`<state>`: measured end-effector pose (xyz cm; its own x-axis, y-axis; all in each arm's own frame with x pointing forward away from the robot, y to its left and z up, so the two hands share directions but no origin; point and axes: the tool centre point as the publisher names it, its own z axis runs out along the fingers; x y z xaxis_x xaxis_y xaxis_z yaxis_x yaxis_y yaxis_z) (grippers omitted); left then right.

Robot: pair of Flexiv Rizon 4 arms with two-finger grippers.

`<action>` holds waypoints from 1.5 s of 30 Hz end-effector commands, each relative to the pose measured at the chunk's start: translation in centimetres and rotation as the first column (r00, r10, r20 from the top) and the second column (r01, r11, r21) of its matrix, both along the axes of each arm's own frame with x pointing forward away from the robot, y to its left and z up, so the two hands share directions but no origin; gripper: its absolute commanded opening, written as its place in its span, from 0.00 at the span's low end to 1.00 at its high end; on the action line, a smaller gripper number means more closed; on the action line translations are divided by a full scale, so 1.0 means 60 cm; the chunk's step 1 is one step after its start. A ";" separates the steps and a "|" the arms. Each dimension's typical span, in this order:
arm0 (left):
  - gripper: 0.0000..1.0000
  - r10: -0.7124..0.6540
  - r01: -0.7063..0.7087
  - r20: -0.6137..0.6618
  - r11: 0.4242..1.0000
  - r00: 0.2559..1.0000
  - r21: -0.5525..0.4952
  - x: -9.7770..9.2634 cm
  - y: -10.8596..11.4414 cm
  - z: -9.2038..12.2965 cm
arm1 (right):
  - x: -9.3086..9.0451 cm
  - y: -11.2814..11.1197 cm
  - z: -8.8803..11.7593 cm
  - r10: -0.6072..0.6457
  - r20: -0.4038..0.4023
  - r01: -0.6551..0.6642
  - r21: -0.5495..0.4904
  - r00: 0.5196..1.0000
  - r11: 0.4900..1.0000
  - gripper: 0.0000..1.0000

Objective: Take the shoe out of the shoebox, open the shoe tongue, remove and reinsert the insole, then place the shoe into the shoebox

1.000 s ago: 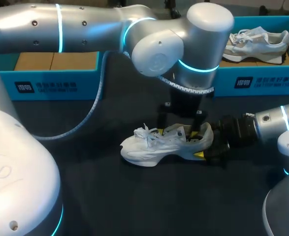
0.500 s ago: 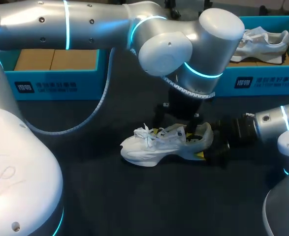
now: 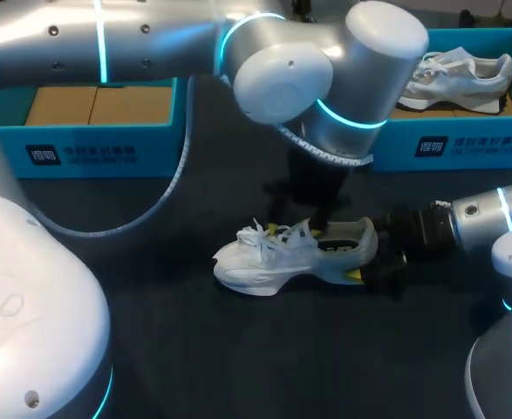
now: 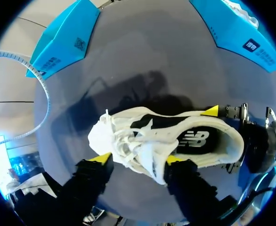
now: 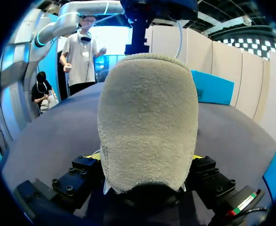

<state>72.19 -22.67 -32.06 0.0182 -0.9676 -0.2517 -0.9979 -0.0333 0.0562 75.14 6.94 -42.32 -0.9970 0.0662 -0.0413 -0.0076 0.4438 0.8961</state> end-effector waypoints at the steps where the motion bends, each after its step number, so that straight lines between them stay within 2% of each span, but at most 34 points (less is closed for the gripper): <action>1: 0.00 0.001 -0.003 -0.043 0.998 0.999 -0.055 0.003 0.020 -0.003 | -0.001 0.002 0.000 -0.002 0.001 0.002 -0.004 1.000 1.000 0.00; 6: 0.00 -0.011 -0.001 -0.108 0.994 0.994 -0.111 -0.002 0.023 -0.009 | -0.001 0.002 0.000 -0.002 0.001 0.002 -0.004 1.000 1.000 0.00; 18: 0.00 -0.027 -0.001 -0.122 0.976 0.992 -0.217 -0.012 0.062 0.024 | -0.001 0.002 0.000 -0.002 0.001 0.002 -0.004 1.000 1.000 0.00; 27: 0.00 0.008 -0.031 -0.102 0.974 0.995 -0.225 -0.015 0.095 0.030 | -0.001 0.002 0.000 -0.002 0.001 0.002 -0.004 1.000 1.000 0.00; 45: 0.00 0.045 -0.058 -0.079 0.983 0.996 -0.175 -0.010 0.150 -0.064 | -0.001 0.002 0.000 -0.002 0.001 0.002 -0.004 1.000 1.000 0.00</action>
